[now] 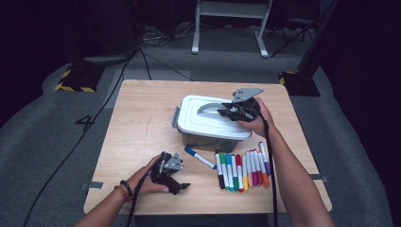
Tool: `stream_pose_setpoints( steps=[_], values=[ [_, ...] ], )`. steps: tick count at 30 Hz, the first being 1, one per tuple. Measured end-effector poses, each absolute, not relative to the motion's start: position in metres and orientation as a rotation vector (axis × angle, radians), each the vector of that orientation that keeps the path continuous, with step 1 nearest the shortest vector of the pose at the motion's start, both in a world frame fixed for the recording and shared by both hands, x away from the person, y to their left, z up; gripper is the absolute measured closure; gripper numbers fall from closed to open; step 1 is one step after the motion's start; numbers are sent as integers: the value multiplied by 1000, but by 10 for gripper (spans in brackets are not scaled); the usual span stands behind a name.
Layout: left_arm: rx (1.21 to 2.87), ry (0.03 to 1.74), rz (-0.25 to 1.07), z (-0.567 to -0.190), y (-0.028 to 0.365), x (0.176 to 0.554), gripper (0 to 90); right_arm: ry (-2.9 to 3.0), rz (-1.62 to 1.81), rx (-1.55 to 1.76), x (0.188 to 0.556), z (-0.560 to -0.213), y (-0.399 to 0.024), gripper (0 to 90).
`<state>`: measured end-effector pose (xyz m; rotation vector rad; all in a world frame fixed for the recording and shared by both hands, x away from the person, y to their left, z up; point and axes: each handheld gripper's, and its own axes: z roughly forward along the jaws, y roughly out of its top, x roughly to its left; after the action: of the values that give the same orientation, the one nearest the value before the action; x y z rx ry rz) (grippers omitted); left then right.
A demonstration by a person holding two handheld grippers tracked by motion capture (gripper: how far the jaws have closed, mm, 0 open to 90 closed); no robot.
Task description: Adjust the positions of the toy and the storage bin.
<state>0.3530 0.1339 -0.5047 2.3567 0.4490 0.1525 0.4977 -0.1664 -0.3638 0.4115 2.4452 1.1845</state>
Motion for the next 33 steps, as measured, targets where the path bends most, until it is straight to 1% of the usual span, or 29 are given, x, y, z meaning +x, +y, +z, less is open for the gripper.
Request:
stream_pose_setpoints(
  steps=[1,3,14,33],
  values=[
    [2349,466,161,-504,144,351,111,2440,1189,413,497,-362,-169,697],
    [2336,477,164,-504,147,351,150,2437,1171,415,496,-360,-170,697],
    [2332,485,167,-505,152,352,149,2404,1137,424,494,-354,-179,699],
    [2332,495,171,-504,152,351,149,2304,1124,536,486,-340,-237,700]
  ],
)
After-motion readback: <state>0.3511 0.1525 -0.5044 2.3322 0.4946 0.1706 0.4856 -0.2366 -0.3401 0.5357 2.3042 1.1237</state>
